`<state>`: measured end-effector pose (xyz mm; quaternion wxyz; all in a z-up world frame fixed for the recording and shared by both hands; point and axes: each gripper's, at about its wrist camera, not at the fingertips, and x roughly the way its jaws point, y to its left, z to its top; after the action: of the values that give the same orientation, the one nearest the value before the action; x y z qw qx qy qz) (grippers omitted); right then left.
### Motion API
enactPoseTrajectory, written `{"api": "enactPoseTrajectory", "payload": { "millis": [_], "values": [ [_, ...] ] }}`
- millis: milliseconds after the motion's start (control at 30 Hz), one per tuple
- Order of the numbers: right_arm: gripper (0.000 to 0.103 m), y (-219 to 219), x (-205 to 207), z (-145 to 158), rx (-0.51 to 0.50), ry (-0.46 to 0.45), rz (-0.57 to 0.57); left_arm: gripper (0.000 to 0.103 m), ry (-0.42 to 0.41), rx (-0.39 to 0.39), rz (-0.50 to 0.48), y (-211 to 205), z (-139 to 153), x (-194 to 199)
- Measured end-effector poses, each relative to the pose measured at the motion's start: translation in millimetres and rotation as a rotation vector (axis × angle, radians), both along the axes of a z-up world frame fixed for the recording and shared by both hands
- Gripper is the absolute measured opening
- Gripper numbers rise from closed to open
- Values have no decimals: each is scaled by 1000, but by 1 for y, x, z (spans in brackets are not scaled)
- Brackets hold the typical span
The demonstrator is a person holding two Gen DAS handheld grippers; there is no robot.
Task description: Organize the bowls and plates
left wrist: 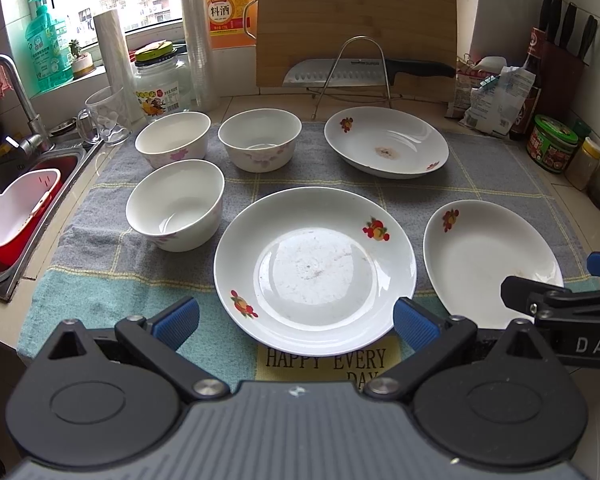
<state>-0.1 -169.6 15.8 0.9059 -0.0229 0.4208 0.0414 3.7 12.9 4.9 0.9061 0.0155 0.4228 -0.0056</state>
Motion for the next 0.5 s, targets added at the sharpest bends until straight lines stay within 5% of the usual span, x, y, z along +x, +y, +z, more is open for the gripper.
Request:
{"api": "enactPoseTrajectory", "payload": {
  "millis": [500],
  "values": [
    [103,2,2,3,-1,-4,3,102,-1,6,-3,-3,2,0]
  ]
}}
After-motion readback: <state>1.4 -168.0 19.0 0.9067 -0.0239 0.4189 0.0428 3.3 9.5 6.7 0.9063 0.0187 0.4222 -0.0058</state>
